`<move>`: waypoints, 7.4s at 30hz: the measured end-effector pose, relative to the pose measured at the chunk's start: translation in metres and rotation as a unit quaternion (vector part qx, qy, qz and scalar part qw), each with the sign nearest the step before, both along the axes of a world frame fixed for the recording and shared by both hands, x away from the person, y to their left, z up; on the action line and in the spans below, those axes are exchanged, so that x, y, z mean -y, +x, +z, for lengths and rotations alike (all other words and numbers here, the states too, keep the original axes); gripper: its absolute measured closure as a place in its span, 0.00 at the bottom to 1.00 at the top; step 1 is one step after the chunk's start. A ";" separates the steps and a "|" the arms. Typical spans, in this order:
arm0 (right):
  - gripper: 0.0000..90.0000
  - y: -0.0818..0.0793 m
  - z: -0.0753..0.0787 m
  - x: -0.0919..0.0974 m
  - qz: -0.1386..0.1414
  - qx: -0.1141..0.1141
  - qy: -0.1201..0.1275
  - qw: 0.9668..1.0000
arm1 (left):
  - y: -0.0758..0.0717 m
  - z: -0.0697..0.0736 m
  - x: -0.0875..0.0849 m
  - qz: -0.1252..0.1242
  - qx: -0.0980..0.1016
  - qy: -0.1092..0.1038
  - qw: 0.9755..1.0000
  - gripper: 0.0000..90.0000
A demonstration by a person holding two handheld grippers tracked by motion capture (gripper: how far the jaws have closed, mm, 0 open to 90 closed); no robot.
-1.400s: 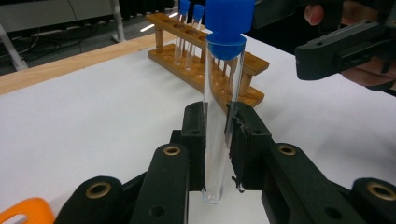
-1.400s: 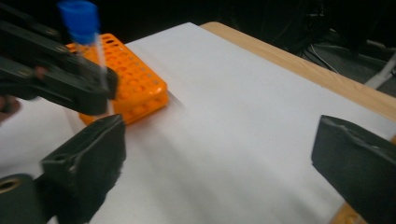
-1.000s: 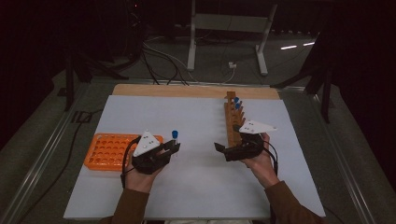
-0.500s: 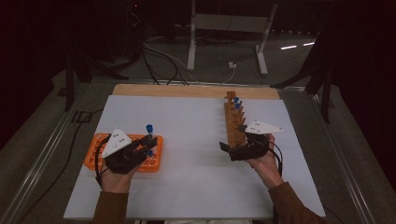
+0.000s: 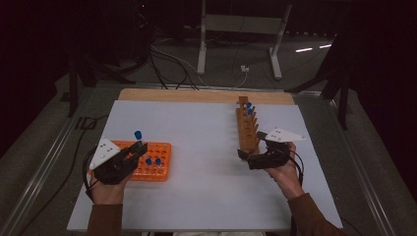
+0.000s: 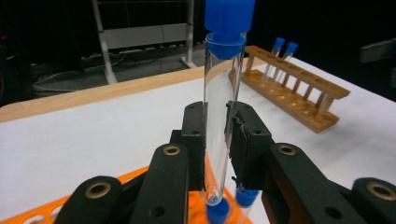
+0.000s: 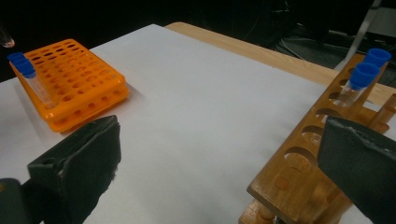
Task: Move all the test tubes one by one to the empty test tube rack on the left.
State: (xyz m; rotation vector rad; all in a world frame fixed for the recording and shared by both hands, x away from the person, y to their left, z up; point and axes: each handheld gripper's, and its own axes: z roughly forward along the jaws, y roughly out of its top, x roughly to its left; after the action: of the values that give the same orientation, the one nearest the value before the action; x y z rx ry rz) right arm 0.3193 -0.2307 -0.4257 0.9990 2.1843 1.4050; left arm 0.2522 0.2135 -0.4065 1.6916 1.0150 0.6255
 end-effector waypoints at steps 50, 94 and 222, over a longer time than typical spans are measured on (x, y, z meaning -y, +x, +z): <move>0.00 -0.008 0.000 0.011 0.009 -0.001 0.031 0.999 | 0.001 -0.071 -0.011 -0.015 -0.048 0.015 0.999 0.87; 0.00 -0.005 -0.003 0.009 0.007 0.000 0.032 0.999 | -0.002 -0.068 -0.020 -0.025 -0.082 0.026 0.996 0.76; 0.85 0.101 0.035 0.001 -0.103 0.024 -0.017 0.994 | -0.016 -0.058 -0.045 0.109 -0.030 -0.031 0.993 0.01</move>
State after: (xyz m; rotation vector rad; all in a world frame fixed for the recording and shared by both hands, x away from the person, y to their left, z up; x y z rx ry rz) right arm 0.4204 -0.2319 -0.3911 1.1313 2.0001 1.2802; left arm 0.2360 0.2583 -0.4644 1.5651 1.2626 0.6795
